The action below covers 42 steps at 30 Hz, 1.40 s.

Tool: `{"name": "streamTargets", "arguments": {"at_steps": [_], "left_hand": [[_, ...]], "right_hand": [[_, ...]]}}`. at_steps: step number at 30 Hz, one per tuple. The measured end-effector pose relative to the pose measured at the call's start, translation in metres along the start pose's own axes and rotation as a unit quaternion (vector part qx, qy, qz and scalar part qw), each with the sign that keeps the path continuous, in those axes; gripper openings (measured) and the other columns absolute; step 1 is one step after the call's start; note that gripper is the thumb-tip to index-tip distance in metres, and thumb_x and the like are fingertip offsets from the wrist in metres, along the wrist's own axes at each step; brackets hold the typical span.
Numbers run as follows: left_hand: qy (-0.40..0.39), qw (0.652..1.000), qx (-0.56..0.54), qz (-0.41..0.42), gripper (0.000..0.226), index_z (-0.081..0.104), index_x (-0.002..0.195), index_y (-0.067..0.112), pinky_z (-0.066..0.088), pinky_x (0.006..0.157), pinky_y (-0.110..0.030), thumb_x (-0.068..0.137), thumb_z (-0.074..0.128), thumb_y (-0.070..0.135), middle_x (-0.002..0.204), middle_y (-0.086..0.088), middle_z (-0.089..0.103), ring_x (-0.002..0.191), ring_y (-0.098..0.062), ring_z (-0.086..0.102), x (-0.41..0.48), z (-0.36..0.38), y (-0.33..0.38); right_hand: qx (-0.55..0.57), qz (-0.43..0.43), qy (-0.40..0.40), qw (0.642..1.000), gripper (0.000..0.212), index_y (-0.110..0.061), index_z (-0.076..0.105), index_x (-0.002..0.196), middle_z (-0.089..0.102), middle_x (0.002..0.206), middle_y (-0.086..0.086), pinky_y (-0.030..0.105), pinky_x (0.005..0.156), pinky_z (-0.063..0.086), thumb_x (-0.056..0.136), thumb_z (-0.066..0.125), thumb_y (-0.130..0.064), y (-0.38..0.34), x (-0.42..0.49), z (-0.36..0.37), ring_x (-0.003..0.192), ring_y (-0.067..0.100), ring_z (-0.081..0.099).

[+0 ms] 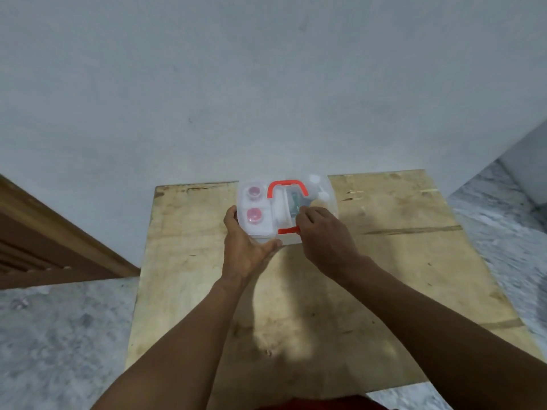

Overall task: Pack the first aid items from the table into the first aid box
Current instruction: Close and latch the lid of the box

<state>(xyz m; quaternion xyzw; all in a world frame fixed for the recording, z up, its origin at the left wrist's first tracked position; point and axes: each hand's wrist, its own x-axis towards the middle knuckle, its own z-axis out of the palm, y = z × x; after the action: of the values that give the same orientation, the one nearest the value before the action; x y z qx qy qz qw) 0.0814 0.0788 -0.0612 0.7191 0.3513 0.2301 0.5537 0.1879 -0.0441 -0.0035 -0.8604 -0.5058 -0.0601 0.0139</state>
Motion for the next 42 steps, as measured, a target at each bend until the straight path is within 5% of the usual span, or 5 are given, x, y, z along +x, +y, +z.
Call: {"name": "streamTargets", "arguments": {"at_steps": [13,18,22,31,42], "left_hand": [[-0.047,0.993,-0.006,0.108,0.093,0.019,0.150,0.027,0.041,0.110,-0.041,0.076,0.073,0.042,0.149,0.006,0.037,0.137,-0.014,0.040,0.001,-0.013,0.002],[-0.027,0.993,0.053,0.103,0.108,0.016,0.152,0.035,0.033,0.116,-0.044,0.067,0.073,0.068,0.157,0.011,0.026,0.145,-0.011,0.027,-0.005,-0.009,0.008],[-0.025,0.993,0.033,0.113,0.105,0.022,0.150,0.032,0.041,0.110,-0.041,0.068,0.085,0.050,0.151,0.014,0.038,0.137,-0.006,0.040,-0.007,-0.008,0.006],[0.017,0.993,0.036,0.108,0.115,0.018,0.151,0.033,0.043,0.108,-0.045,0.061,0.088,0.053,0.152,0.012,0.035,0.138,-0.010,0.040,-0.003,0.009,-0.014],[0.104,0.979,0.100,0.141,0.119,0.021,0.152,0.021,0.044,0.108,-0.040,0.058,0.082,0.063,0.152,0.002,0.037,0.135,-0.016,0.043,0.004,0.023,-0.029]], "right_hand": [[0.256,0.030,-0.012,0.966,0.044,-0.011,0.046,0.130,0.062,0.130,0.011,0.040,0.094,0.054,0.091,0.065,-0.019,0.021,-0.010,-0.010,0.109,0.030,0.064],[0.169,0.103,0.069,0.978,0.076,-0.011,0.050,0.135,0.053,0.138,0.014,0.050,0.099,0.049,0.076,0.071,-0.055,0.032,-0.012,0.013,0.120,0.034,0.051],[0.199,0.112,0.062,0.972,0.102,-0.015,0.038,0.146,0.036,0.150,0.016,0.049,0.102,0.046,0.068,0.065,-0.074,0.043,-0.020,0.044,0.130,0.034,0.044],[0.308,0.099,0.147,0.935,0.092,-0.027,0.024,0.143,0.029,0.157,0.012,0.029,0.111,0.027,0.073,0.055,-0.079,0.038,-0.016,0.081,0.143,0.027,0.031],[0.297,0.073,0.244,0.920,0.082,-0.027,0.029,0.133,0.040,0.145,0.021,0.045,0.095,0.056,0.073,0.068,-0.067,0.048,-0.004,0.101,0.129,0.028,0.045]]}}
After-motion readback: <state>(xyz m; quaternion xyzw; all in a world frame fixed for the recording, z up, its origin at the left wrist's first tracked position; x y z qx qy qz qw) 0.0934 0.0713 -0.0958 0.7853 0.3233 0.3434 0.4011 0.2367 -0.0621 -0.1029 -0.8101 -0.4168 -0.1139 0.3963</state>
